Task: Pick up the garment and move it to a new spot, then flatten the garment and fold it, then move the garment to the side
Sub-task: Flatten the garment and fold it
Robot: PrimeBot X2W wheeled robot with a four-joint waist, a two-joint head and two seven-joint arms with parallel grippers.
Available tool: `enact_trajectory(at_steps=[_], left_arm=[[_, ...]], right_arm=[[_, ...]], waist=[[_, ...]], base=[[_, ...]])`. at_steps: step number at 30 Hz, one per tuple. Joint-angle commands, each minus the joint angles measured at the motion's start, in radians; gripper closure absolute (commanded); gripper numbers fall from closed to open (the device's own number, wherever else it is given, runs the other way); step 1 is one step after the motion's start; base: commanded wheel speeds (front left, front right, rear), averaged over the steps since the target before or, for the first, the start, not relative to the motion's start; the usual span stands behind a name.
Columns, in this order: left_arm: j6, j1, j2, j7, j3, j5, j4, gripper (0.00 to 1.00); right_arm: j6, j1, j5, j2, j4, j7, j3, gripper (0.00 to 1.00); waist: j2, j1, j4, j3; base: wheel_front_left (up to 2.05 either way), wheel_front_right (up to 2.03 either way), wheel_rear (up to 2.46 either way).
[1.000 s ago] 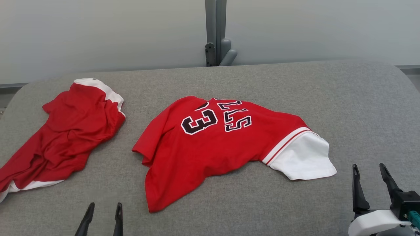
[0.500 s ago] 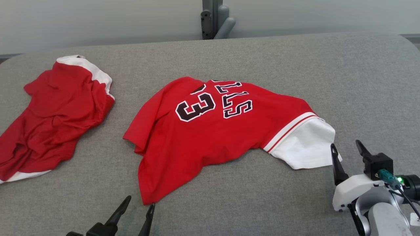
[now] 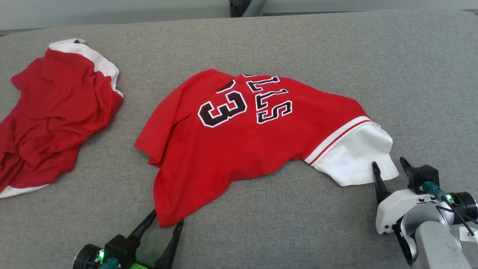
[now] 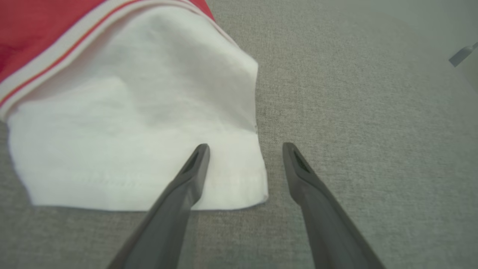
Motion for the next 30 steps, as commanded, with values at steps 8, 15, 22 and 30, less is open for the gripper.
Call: enact_trajectory(at_steps=[8,15,22,30], left_arm=[[-0.002,-0.049,0.003,0.0,-0.043,-0.011,0.001,0.0],[-0.002,-0.083,0.004,0.0,-0.086,-0.017,0.036,0.0],[-0.002,-0.112,0.033,0.0,-0.12,0.012,0.075,0.0],[-0.002,-0.13,0.065,0.001,-0.156,0.02,0.112,0.0]], right_arm=[[0.0,-0.049,0.015,0.007,0.073,0.004,0.016,0.0],[0.0,-0.066,0.03,0.005,0.134,0.037,0.034,0.0],[0.0,-0.073,0.043,-0.007,0.156,0.035,0.052,0.0],[0.0,-0.082,0.054,-0.013,0.173,0.05,0.077,0.0]], waist=[[0.0,0.0,0.001,0.007],[0.0,0.0,0.002,0.012],[0.0,0.0,-0.003,0.014],[0.0,0.0,-0.009,0.02]], base=[[0.0,0.0,0.0],[0.0,0.0,0.0],[0.0,0.0,0.0],[0.0,0.0,0.0]])
